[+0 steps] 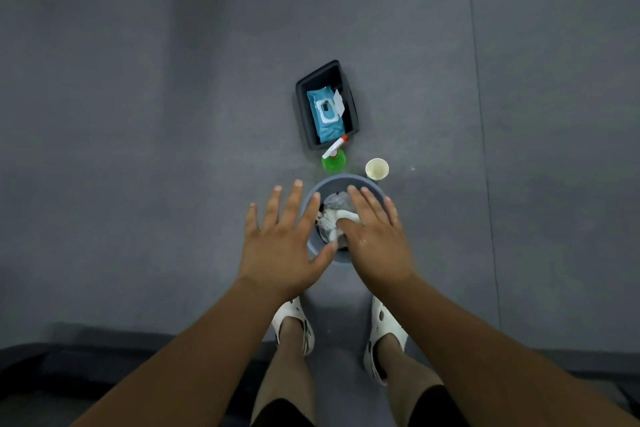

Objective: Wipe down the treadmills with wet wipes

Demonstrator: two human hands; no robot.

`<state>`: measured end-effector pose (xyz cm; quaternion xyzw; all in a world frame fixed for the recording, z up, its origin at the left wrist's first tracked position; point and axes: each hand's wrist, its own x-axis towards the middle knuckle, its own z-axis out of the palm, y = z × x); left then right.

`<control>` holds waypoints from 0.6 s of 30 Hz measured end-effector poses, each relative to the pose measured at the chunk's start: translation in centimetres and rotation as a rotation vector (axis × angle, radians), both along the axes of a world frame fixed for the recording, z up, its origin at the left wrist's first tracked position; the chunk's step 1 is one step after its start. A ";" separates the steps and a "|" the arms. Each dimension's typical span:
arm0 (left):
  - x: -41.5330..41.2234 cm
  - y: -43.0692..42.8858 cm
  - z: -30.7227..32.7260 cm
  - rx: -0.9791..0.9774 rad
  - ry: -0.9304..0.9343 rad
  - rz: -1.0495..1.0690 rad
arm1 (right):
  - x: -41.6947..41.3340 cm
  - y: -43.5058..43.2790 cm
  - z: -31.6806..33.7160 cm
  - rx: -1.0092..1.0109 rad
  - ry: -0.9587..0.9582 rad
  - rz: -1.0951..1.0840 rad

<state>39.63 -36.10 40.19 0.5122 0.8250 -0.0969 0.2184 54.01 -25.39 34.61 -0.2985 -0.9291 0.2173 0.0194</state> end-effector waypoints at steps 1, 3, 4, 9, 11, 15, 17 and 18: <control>-0.6 0.3 -0.8 -0.010 -0.005 -0.012 | -0.4 0.0 -0.5 -0.001 -0.002 -0.021; -1.7 0.7 -2.0 -0.025 -0.021 -0.034 | -1.3 0.0 -1.6 -0.011 -0.014 -0.050; -2.2 0.9 -2.5 -0.020 -0.030 -0.055 | -1.6 0.0 -2.1 -0.004 -0.021 -0.063; -4.8 1.1 -4.6 -0.070 -0.059 -0.125 | -2.8 -0.3 -3.7 0.015 -0.076 -0.131; -5.7 1.1 -4.7 -0.078 -0.062 -0.157 | -3.2 -0.6 -3.5 0.005 -0.088 -0.152; -7.7 2.1 -3.2 -0.082 -0.078 -0.185 | -3.9 0.0 -1.8 0.038 -0.115 -0.211; -8.5 3.0 -1.5 -0.051 -0.067 -0.189 | -4.1 0.8 -0.2 0.092 -0.113 -0.240; -8.9 3.5 -0.5 -0.057 -0.061 -0.204 | -4.1 1.2 0.4 0.104 -0.088 -0.248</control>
